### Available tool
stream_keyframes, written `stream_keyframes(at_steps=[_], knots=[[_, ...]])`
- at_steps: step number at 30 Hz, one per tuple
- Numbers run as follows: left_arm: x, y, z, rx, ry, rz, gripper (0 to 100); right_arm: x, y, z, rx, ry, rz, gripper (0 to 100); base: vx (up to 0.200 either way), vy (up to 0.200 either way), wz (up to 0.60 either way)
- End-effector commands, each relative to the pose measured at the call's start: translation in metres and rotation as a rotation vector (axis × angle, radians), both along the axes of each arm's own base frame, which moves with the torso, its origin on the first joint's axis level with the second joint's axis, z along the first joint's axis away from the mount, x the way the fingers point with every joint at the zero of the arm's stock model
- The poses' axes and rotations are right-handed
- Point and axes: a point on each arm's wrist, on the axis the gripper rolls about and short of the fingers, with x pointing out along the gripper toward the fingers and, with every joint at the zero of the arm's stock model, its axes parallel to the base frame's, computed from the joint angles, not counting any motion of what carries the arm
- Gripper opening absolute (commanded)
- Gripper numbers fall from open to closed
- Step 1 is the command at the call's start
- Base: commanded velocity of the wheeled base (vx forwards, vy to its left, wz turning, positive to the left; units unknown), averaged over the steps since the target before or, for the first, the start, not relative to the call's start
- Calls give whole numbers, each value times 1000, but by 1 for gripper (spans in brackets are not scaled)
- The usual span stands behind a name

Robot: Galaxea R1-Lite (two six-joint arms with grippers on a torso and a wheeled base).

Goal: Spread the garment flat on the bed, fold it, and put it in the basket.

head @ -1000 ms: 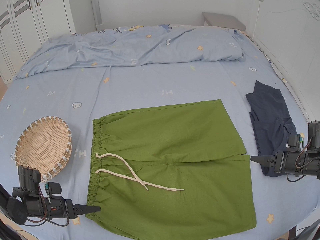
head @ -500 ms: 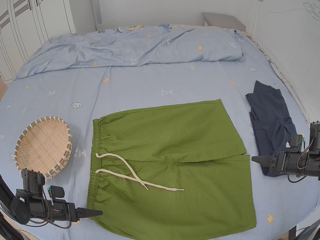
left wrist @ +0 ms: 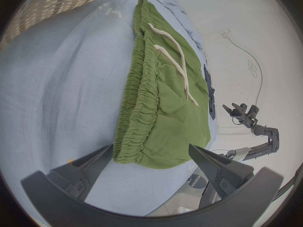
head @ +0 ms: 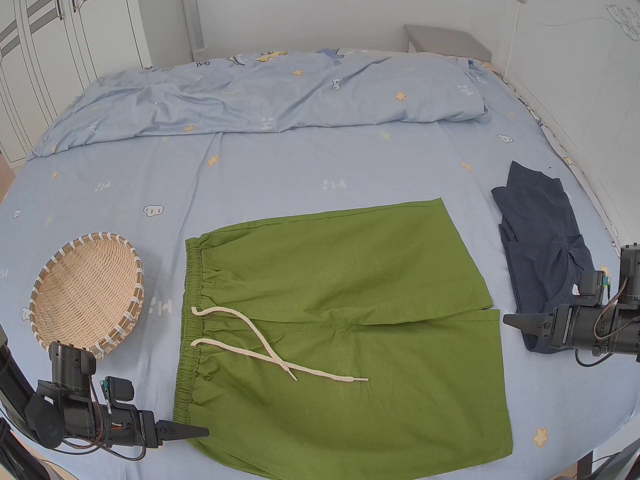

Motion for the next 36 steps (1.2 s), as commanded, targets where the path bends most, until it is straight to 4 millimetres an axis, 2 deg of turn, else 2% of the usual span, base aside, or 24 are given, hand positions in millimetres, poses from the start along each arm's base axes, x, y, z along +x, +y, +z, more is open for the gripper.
stream_keyframes(at_steps=[1,8,9,18,26,29,30,32,36], knots=[[4,0,-4,-3,20,-2,100,0,0,-1,0,4,0,100,0,0,0],[8,1,-12,-2,7,6,100,0,0,-2,-1,10,0,100,0,0,0],[8,1,-15,-2,9,9,0,0,0,-3,-1,11,0,100,0,0,0],[5,4,-15,-7,42,27,0,-7,0,-13,-8,53,5,100,0,0,0],[-10,11,8,-48,-21,50,0,-32,-3,-40,-22,172,8,100,0,0,0],[-12,12,9,-56,-24,53,0,-38,-4,-46,-23,203,11,100,0,0,0],[-14,13,11,-62,-27,59,0,-49,-4,-58,-28,265,15,100,0,0,0],[-14,13,10,-63,-23,60,0,-58,-5,-67,-32,311,33,100,0,0,0],[-13,13,10,-60,-27,51,0,-67,-5,-80,-36,377,83,100,0,0,0]])
